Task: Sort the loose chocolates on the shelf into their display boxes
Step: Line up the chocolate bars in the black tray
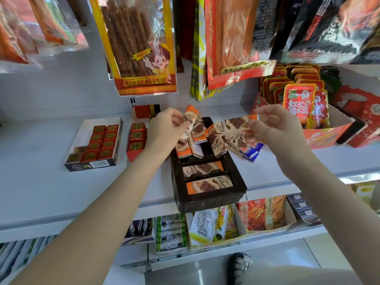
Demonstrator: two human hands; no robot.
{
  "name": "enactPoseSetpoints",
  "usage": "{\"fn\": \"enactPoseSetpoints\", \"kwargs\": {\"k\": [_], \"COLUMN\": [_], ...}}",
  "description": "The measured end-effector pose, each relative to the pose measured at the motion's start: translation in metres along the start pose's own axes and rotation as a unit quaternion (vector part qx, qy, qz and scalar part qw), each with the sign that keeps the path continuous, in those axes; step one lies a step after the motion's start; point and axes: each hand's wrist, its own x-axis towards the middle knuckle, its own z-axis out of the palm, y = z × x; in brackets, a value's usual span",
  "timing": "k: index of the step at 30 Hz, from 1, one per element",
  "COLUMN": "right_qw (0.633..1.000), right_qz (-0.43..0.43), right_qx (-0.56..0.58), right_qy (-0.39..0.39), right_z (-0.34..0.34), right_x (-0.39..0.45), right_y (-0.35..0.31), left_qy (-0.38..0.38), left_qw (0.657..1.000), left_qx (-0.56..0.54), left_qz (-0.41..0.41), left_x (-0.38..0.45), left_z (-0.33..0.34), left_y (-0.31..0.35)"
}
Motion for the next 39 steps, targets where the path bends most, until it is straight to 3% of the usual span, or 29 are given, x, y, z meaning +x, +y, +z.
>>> {"fn": "enactPoseSetpoints", "kwargs": {"k": [3,5,8,10,12,14,15,17,20,22,27,34,39], "right_qw": [0.999,0.999,0.994,0.987,0.985,0.987,0.967,0.892,0.799,0.774,0.785,0.797,0.78], "right_qz": [0.02,0.03,0.039,0.037,0.024,-0.061,-0.137,-0.253,-0.262,-0.25,-0.206,-0.179,-0.174], "right_qx": [0.028,0.032,0.057,0.087,0.077,-0.072,-0.181,-0.33,-0.475,-0.521,-0.534,-0.497,-0.524], "right_qy": [-0.009,-0.028,-0.08,-0.127,-0.151,-0.126,-0.117,-0.178,-0.259,-0.259,-0.239,-0.294,-0.293], "right_z": [0.002,0.004,0.015,0.026,0.036,0.036,0.035,0.035,0.043,0.049,0.063,0.052,0.058], "right_x": [0.0,0.0,-0.005,-0.012,-0.016,-0.015,-0.015,-0.02,-0.03,-0.035,-0.039,-0.037,-0.035], "right_y": [0.0,0.001,0.001,0.0,0.002,0.01,0.014,0.023,0.033,0.034,0.033,0.026,0.027], "left_qy": [-0.009,-0.003,-0.124,-0.161,-0.122,-0.068,-0.051,-0.047,-0.074,-0.08,-0.095,-0.109,-0.114], "left_qw": [0.991,0.986,0.974,0.964,0.97,0.978,0.98,0.978,0.972,0.972,0.97,0.966,0.966], "left_qx": [0.123,0.132,0.087,0.101,0.131,0.142,0.143,0.16,0.184,0.182,0.191,0.204,0.198], "left_qz": [0.055,0.103,0.167,0.184,0.168,0.136,0.126,0.124,0.128,0.126,0.115,0.115,0.117], "left_x": [0.0,-0.01,-0.037,-0.049,-0.05,-0.052,-0.055,-0.062,-0.069,-0.069,-0.064,-0.061,-0.058], "left_z": [0.003,-0.003,-0.015,-0.019,-0.026,-0.033,-0.036,-0.038,-0.035,-0.034,-0.035,-0.036,-0.037], "left_y": [-0.005,-0.001,0.006,0.004,-0.001,-0.007,-0.011,-0.02,-0.027,-0.029,-0.029,-0.028,-0.027]}}
